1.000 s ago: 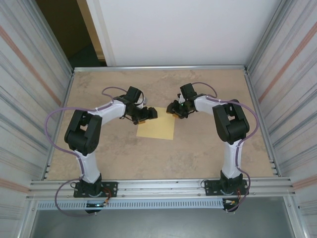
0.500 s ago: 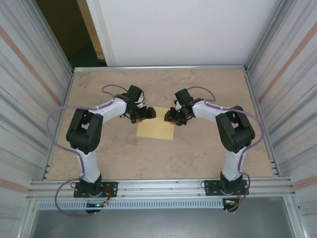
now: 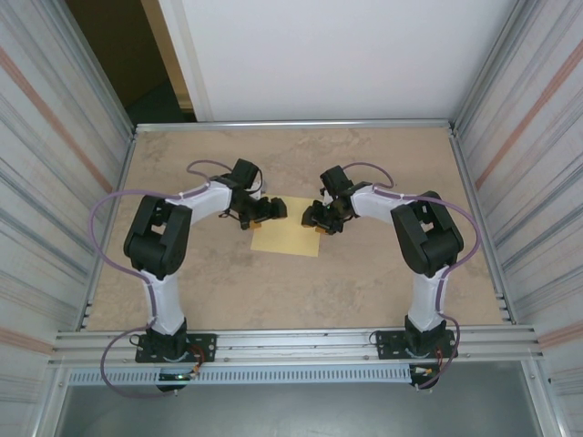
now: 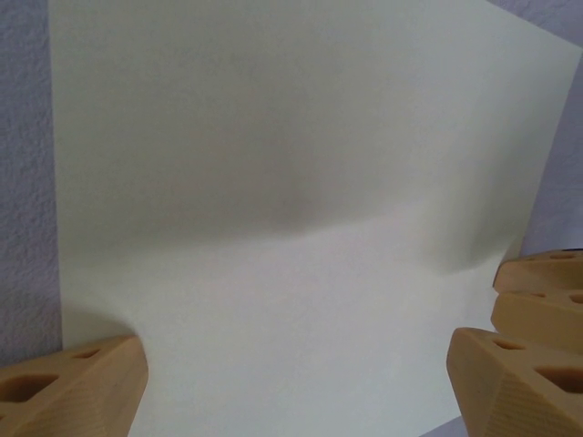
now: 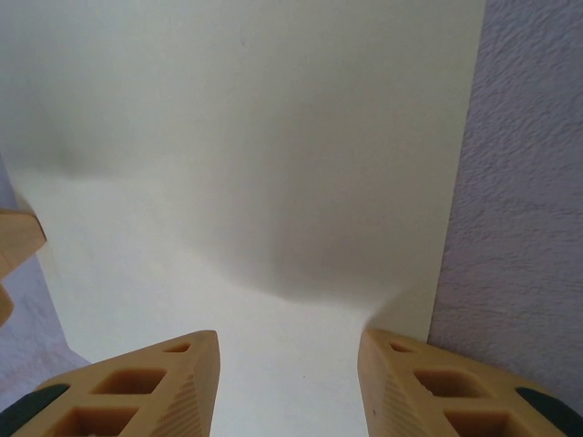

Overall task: Fold a paper plane with a square sheet of paper (pick it up from the middle)
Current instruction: First fold in half a square sheet of paper at the center of the table.

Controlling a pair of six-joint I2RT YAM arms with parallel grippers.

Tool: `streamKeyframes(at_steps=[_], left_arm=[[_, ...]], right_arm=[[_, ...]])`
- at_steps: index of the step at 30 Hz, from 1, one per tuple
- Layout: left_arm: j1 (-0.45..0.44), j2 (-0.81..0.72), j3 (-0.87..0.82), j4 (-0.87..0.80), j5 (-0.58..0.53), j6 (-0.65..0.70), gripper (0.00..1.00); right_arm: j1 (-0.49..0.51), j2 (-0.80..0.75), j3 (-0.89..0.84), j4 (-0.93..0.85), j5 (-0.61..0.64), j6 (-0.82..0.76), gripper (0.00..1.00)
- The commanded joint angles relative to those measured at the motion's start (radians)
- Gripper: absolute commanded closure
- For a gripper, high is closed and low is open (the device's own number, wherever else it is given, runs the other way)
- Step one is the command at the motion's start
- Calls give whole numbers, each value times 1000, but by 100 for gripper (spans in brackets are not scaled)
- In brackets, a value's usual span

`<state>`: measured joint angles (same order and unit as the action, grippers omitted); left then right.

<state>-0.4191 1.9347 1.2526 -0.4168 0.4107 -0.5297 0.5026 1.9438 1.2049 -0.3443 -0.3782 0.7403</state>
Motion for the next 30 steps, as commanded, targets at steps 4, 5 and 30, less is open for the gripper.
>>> streamKeyframes(at_steps=[4,5,30], left_arm=[[11,9,-89,43,14,-30,10],[11,6,-96,49,15,-36,10],[33,-43,-166,123,-9,-72,17]], right_arm=[[0,91,9,49,-33,51,55],[1,95,13,58,-41,56,55],[57,216,120,109,-189,67,61]])
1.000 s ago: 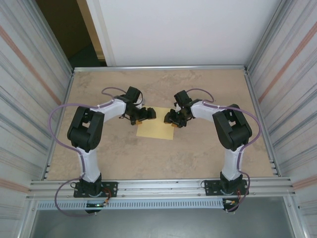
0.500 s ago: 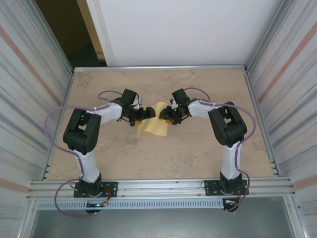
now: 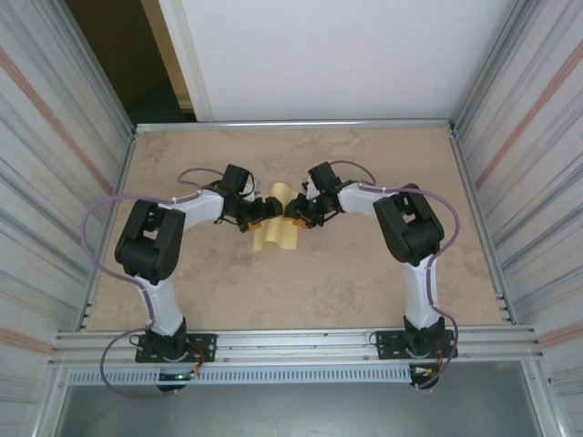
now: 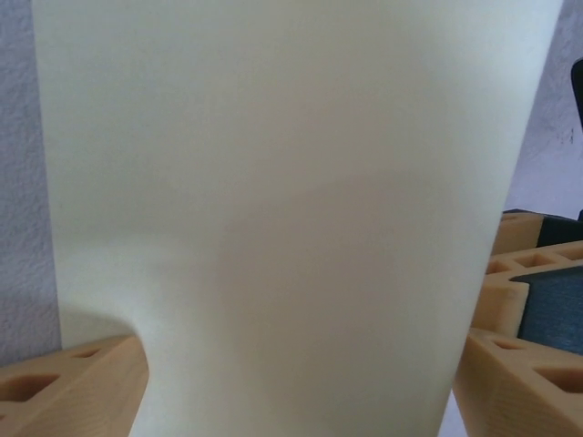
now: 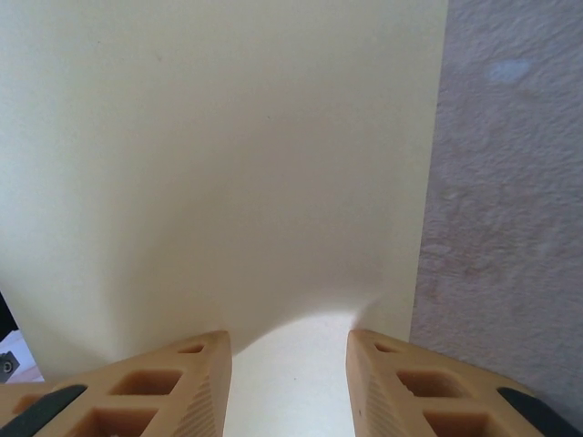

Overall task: Fold a paper plane with a square sheet of paper (pick it up from the middle)
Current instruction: First fold in half a square sheet of paper at the center of the table.

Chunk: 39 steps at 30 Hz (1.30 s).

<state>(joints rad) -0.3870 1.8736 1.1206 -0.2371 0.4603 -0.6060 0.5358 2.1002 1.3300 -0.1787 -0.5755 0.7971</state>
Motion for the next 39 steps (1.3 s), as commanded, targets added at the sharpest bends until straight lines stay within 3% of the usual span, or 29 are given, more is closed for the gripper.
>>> streamKeyframes(at_steps=[1,10,18,24,33,39], left_arm=[[-1,14,-34,-57,-56,5,19],[-6,-19,-36,-43,-52,38,50],[-4,-120,-23,-27,-17,106,73],[10,-235,-9,20,107,100,79],[59,-289,5,281,412,-158,80],[63,-284,29,409,511,-309,80]], right_arm=[[26,58,-5,-55,8,10,62],[16,10,-54,9,0,42,62],[-77,-201,-203,153,23,70,55],[-170,-369,-320,273,-20,97,50],[-192,-448,-309,460,-205,178,17],[-180,-430,-256,529,-274,232,12]])
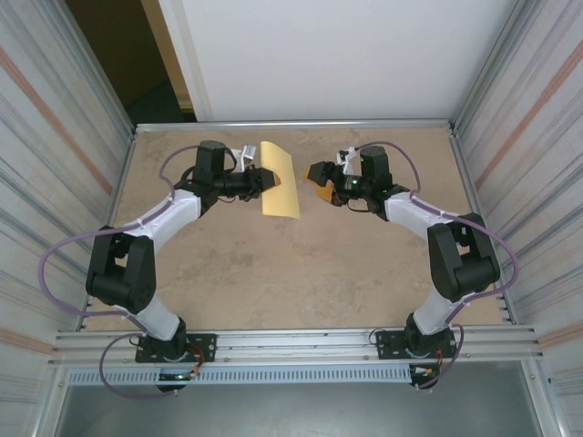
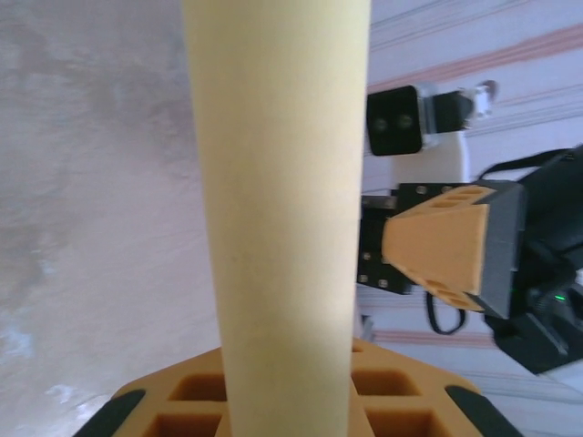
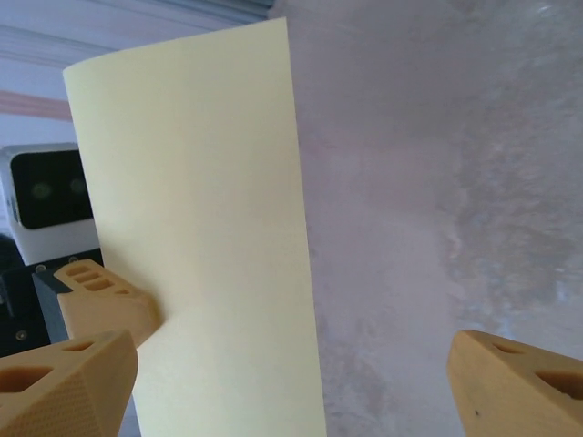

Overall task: Fold a paper plane with a square sheet of paper (pick it up from the middle)
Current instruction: First fold in half a square sheet of paper at the center of the table.

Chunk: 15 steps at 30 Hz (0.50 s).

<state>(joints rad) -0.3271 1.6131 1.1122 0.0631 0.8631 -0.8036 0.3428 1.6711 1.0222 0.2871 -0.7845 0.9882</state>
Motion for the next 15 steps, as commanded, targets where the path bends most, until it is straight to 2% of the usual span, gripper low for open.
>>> streamKeyframes(at_steps=[1,8,11,15], left_arm=[[3,-22,42,125,122,-129,80],[4,-12,43,195,165,-195,80],[10,-8,40,173,159,-183,80],[23,-8,28,139,150,-161,80]], right_arm=[[15,3,62,63,-69,42,12],[42,43,128,111,-119,86,14],[47,45,132,151,-138,111,19],[33,17,121,121,-127,85,31]])
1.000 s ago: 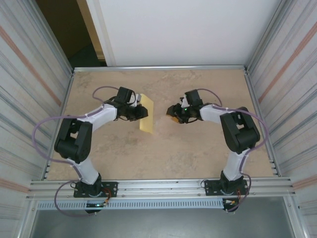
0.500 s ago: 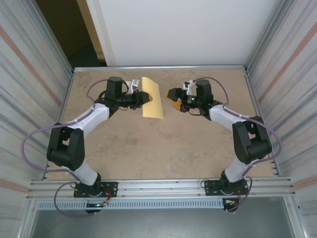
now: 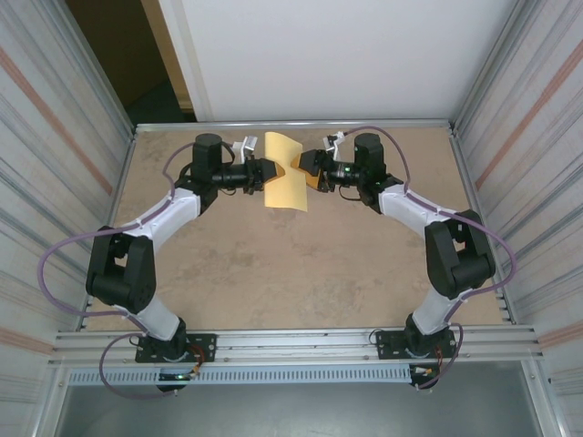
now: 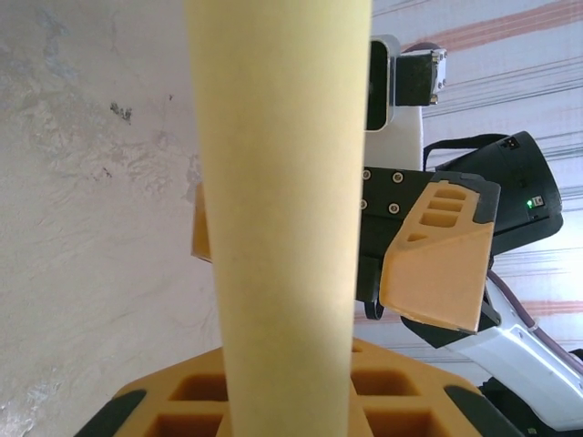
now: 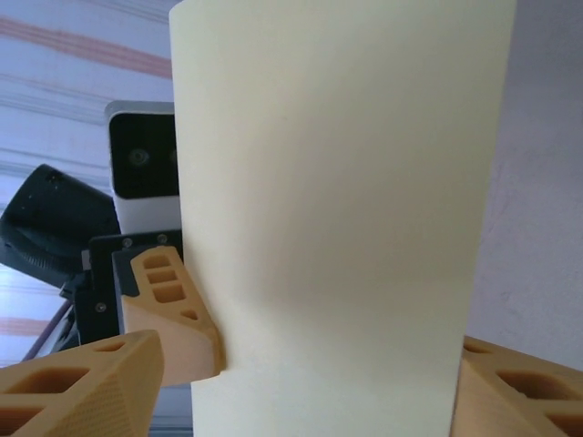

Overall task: Fold a paper plane with a square sheet of paper (pick it up from the middle)
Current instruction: First fold in half a square sheet of paper at the center of the table.

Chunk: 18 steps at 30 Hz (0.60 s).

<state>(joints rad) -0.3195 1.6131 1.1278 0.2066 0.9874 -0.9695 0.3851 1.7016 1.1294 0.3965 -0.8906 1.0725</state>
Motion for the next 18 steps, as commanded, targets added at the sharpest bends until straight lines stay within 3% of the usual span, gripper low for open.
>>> streamKeyframes(at_steps=[1,10,18], left_arm=[[18,-9,11,-7,26,7,80],[32,5,7,-46,21,34,81],[33,22,9,-103,-13,69,78]], right_arm=[[-12,-20,9,1,-19,-8,33],[-16,-76,9,-90,-19,-103,63],[-20,-74,15,-130,19,-114,99]])
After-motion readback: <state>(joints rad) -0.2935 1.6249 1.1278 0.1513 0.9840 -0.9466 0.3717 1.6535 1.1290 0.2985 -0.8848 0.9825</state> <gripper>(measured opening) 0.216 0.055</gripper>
